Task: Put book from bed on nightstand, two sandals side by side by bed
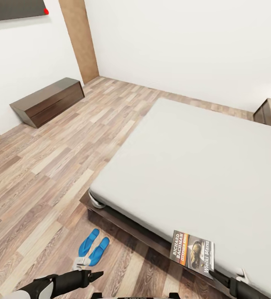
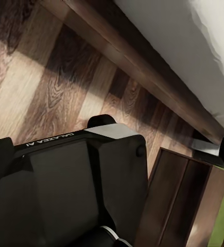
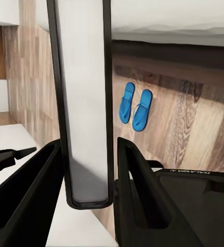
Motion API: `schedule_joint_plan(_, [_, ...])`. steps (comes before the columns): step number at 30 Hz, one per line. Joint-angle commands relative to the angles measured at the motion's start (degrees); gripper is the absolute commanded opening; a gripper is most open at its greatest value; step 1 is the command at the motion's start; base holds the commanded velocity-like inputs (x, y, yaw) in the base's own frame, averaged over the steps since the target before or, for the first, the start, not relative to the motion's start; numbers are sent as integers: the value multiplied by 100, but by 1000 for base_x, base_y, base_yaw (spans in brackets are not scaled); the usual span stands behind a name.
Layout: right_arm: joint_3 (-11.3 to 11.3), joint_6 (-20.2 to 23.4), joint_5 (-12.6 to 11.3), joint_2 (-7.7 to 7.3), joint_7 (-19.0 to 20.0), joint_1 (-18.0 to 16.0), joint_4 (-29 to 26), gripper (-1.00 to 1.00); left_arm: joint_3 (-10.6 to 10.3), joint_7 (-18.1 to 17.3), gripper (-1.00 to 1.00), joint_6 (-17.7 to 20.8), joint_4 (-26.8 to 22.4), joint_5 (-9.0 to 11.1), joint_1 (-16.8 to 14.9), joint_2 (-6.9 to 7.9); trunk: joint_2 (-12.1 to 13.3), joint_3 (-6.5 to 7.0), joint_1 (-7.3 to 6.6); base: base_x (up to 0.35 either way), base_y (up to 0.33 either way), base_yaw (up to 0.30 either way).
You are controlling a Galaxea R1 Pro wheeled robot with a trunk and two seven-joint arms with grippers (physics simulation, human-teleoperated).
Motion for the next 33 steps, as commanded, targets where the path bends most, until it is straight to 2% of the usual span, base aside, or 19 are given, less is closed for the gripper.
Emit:
schedule_joint_plan(1, [34,60,-60,-5,13,-2,-2,-100,14,-17,100,0,8,6,-5,0,-9,-8,3,0,0,181])
schedule_joint_plan(19, [40,60,-60,-4,1,-2,7,-100,23,69,100,-41,8,9,39,70,-9,-8,3,0,0,192])
schedule_joint_plan(22, [36,60,-60,-5,4,-2,7,-100,23,204,100,-62,8,14,39,143,-9,-8,3,0,0,199])
schedule_joint_plan(26, [34,60,-60,-5,3,-2,7,-100,23,422,100,-131,8,28,39,167,-9,-8,3,0,0,199])
schedule_joint_plan(33, [37,60,-60,-5,0,-2,7,-100,23,472,100,-148,8,32,55,158,-9,-8,3,0,0,199])
